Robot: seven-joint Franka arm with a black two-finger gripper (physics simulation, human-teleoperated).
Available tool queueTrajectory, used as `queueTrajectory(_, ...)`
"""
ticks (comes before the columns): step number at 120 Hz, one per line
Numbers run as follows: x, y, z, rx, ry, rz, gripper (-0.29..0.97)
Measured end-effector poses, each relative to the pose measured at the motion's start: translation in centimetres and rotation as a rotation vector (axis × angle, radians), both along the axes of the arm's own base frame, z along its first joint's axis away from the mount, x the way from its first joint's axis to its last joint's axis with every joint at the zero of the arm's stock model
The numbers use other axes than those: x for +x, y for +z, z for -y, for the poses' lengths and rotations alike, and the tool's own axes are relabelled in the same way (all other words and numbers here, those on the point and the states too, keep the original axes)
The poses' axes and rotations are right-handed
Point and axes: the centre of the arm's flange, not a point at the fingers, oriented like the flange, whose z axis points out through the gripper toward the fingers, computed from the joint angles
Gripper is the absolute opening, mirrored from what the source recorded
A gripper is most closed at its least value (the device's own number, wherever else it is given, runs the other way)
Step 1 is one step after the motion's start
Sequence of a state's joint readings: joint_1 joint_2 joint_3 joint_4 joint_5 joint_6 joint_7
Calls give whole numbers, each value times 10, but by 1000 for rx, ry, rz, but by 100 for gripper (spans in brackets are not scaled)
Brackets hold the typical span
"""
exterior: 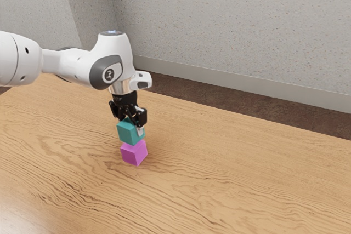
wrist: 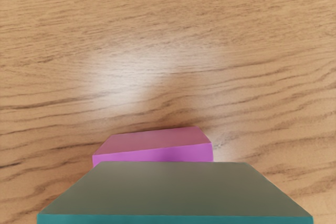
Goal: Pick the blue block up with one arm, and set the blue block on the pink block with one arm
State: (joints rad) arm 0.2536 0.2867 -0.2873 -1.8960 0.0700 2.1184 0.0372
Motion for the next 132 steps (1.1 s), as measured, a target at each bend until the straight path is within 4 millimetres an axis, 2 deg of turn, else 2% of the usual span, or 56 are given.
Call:
queueTrajectory(33, -7, 3, -5, 7, 40, 2, 37)
queueTrajectory(52, -6, -3, -11, 4, 62, -6, 37)
queueTrajectory(98, -4, -5, -11, 3, 80, -4, 37)
queueTrajectory(132, -4, -7, -8, -3, 79, -8, 50)
